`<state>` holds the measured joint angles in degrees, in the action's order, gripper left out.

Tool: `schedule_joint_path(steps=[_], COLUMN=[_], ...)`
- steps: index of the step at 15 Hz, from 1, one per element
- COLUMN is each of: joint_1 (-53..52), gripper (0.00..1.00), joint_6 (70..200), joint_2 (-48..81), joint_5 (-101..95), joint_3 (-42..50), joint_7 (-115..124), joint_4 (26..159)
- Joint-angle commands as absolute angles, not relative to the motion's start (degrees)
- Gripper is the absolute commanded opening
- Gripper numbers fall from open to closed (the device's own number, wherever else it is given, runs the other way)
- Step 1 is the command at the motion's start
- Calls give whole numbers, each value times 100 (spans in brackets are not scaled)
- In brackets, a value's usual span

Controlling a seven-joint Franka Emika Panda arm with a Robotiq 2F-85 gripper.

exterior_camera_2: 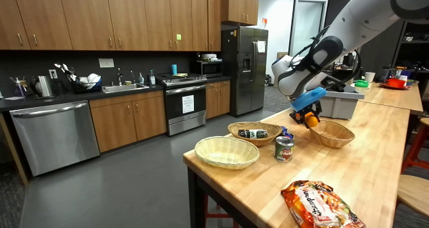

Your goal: Put the orange inside the dish

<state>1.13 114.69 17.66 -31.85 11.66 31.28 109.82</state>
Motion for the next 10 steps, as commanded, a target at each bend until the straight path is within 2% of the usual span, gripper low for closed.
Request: schedule_joint_path(steps=[1,10], joint_1=[113,251], gripper=[32,32], joint_6=[11134,10642], joint_2=[1443,1108], joint_5=[-3344,-3348], joint_3=[1238,1225], joint_7=[3407,3788], joint_4=[11151,11245])
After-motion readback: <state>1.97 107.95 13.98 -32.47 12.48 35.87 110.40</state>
